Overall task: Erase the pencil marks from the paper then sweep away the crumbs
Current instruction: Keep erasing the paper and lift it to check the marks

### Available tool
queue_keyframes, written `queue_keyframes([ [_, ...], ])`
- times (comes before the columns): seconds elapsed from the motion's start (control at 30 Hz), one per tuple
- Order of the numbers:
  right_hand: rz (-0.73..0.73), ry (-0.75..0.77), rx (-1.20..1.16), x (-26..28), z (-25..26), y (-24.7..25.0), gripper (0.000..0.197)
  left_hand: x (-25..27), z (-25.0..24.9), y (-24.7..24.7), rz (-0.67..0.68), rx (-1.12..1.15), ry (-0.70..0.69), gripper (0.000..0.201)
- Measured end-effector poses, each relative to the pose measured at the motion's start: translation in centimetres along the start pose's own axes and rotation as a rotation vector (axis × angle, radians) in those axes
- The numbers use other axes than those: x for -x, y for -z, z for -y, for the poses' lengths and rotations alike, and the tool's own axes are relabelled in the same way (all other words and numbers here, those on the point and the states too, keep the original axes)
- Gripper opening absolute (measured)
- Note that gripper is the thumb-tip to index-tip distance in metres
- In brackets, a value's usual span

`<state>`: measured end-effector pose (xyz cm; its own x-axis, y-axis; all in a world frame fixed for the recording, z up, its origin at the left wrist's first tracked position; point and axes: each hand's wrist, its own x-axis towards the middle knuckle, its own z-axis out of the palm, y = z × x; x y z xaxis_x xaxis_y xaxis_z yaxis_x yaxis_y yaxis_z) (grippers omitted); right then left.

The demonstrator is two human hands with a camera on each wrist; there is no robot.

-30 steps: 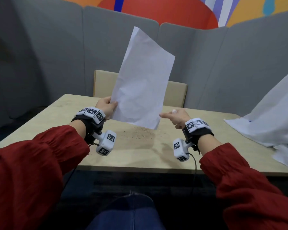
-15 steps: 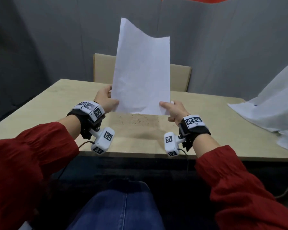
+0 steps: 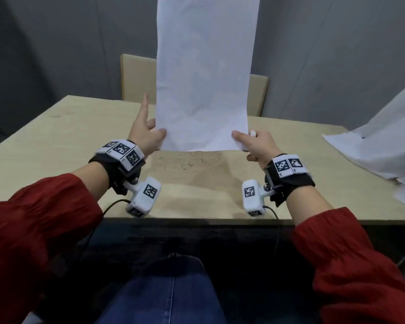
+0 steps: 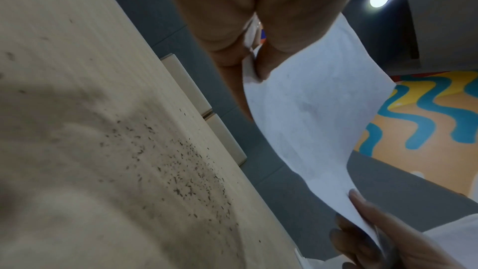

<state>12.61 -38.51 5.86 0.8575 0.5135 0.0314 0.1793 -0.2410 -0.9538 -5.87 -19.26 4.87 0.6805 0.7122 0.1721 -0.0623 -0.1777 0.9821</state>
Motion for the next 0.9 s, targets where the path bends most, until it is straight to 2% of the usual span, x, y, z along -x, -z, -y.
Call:
queue_keyframes([
  [0.13, -0.005, -0.025, 0.046, -3.9, -1.9, 0.6, 0.029, -3.9, 1.6, -1.1, 0.04, -0.027, 0.062, 0.089],
  [0.33, -0.017, -0.096, 0.205, -8.7, -3.8, 2.0, 0.017, -9.4, 3.7, -4.4, 0.197, -0.22, 0.065, 0.105],
  [0.4, 0.002, -0.142, 0.209, -9.5, -3.7, 2.7, 0.01, -10.1, 4.5, -5.7, 0.268, -0.277, 0.077, 0.095],
  [0.47, 0.016, -0.213, 0.221, -10.1, -3.6, 3.6, 0.008, -10.3, 4.8, -6.7, 0.322, -0.334, 0.143, 0.073],
  [0.5, 0.026, -0.257, 0.235, -10.4, -3.7, 4.0, 0.009, -10.2, 4.8, -7.1, 0.327, -0.364, 0.189, 0.064],
  [0.53, 0.035, -0.295, 0.248, -10.7, -3.9, 4.4, 0.018, -10.1, 4.7, -7.5, 0.318, -0.393, 0.228, 0.059],
  [0.6, 0.059, -0.349, 0.283, -11.0, -4.3, 5.0, 0.037, -9.9, 4.3, -8.4, 0.297, -0.426, 0.281, 0.056],
  [0.63, 0.066, -0.361, 0.292, -11.1, -4.4, 5.3, 0.039, -9.9, 4.2, -8.8, 0.284, -0.431, 0.295, 0.056],
  [0.77, 0.094, -0.41, 0.365, -11.7, -5.0, 6.2, 0.018, -10.0, 4.6, -10.6, 0.296, -0.562, 0.325, 0.062],
  [0.83, 0.126, -0.434, 0.436, -11.9, -5.2, 6.7, 0.02, -9.8, 4.7, -11.6, 0.29, -0.637, 0.316, 0.069],
  [0.9, 0.175, -0.447, 0.492, -12.4, -5.3, 7.3, 0.021, -9.7, 4.7, -12.6, 0.255, -0.7, 0.249, 0.076],
])
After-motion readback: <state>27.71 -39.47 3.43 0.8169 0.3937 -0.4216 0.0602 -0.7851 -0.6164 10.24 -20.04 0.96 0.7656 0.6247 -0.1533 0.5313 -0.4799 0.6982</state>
